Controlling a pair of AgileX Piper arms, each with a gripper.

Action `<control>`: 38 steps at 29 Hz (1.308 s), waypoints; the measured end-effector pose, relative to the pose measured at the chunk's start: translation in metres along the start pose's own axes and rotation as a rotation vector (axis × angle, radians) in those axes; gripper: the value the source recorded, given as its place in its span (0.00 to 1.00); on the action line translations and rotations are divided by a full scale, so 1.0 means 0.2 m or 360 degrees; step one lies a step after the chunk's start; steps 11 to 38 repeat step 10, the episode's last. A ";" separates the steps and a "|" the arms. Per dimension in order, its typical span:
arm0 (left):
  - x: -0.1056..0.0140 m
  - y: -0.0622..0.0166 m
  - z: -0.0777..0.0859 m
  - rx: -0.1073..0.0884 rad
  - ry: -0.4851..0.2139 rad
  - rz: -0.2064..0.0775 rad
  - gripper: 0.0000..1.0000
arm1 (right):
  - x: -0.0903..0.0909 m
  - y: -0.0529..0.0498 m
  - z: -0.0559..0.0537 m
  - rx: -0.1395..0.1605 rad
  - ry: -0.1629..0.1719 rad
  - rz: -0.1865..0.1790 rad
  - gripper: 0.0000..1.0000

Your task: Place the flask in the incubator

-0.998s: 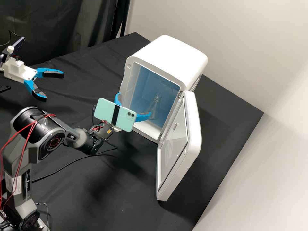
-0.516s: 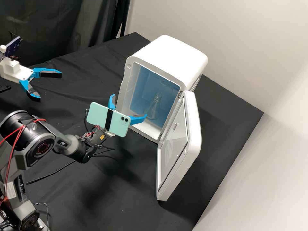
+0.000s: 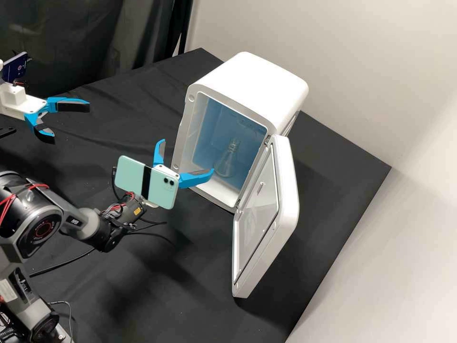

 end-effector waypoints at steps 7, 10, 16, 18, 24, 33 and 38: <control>0.00 0.003 0.00 -0.0015 -0.0020 0.0009 1.00 | -0.07 0.03 -0.06 0.0004 0.0072 0.0081 1.00; 0.00 0.003 0.00 -0.0015 -0.0020 0.0010 1.00 | -0.09 0.04 -0.07 0.0106 0.0085 0.0091 1.00; 0.00 0.003 0.00 -0.0015 -0.0020 0.0010 1.00 | -0.09 0.04 -0.07 0.0106 0.0085 0.0091 1.00; 0.00 0.003 0.00 -0.0015 -0.0020 0.0010 1.00 | -0.09 0.04 -0.07 0.0106 0.0085 0.0091 1.00; 0.00 0.003 0.00 -0.0015 -0.0020 0.0010 1.00 | -0.09 0.04 -0.07 0.0106 0.0085 0.0091 1.00; 0.00 0.003 0.00 -0.0015 -0.0020 0.0010 1.00 | -0.09 0.04 -0.07 0.0106 0.0085 0.0091 1.00; 0.00 0.003 0.00 -0.0015 -0.0020 0.0010 1.00 | -0.09 0.04 -0.07 0.0106 0.0085 0.0091 1.00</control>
